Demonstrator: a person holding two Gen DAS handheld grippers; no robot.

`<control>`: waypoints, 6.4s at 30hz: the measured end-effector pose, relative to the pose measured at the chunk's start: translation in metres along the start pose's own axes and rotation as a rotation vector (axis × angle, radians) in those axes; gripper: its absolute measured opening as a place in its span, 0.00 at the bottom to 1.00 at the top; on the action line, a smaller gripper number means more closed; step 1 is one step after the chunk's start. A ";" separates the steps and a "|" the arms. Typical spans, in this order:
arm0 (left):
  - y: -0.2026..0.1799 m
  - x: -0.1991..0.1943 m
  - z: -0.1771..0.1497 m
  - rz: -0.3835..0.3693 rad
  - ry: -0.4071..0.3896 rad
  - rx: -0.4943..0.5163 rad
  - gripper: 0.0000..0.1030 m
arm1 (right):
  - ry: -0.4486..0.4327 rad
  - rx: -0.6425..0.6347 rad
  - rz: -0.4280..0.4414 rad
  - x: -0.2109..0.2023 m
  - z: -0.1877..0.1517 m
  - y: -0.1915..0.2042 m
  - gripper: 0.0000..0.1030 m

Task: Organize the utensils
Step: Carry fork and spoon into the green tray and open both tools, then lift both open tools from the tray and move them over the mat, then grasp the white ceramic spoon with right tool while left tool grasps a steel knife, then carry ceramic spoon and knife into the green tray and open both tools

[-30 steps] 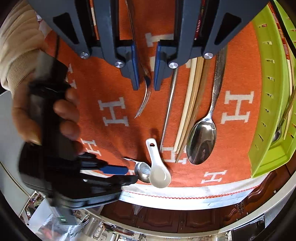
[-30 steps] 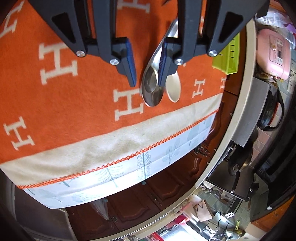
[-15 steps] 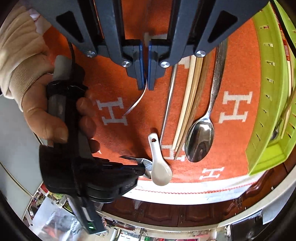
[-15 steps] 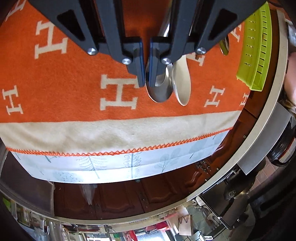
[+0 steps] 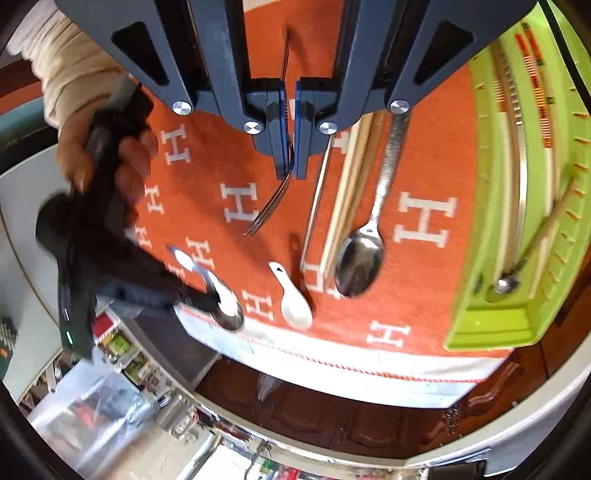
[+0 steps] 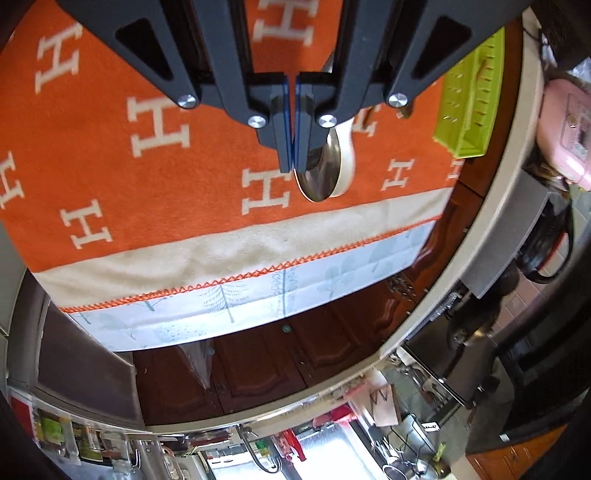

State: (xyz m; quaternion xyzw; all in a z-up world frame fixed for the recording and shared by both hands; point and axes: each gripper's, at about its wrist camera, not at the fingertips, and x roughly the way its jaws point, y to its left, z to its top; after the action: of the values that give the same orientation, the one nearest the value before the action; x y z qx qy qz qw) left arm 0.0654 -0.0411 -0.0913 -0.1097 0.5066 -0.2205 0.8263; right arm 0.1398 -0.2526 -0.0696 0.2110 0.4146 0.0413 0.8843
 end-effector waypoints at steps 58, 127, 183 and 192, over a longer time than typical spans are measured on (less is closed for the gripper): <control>0.175 -0.032 0.094 0.193 -0.138 -0.177 0.23 | 0.032 -0.267 0.048 0.075 -0.084 0.216 0.06; 0.047 0.070 0.089 0.297 0.087 0.062 0.46 | 0.162 -0.043 0.096 0.055 -0.001 0.009 0.25; 0.026 0.009 0.069 0.190 -0.050 0.066 0.05 | 0.093 -0.100 0.138 0.036 -0.016 0.034 0.03; 0.029 -0.073 0.060 0.205 -0.168 0.060 0.05 | 0.141 -0.151 0.217 0.009 -0.050 0.082 0.04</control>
State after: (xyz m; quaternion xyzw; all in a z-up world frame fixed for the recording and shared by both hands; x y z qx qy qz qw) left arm 0.0978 0.0169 -0.0176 -0.0509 0.4372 -0.1399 0.8870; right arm 0.1171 -0.1591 -0.0710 0.1840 0.4459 0.1824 0.8568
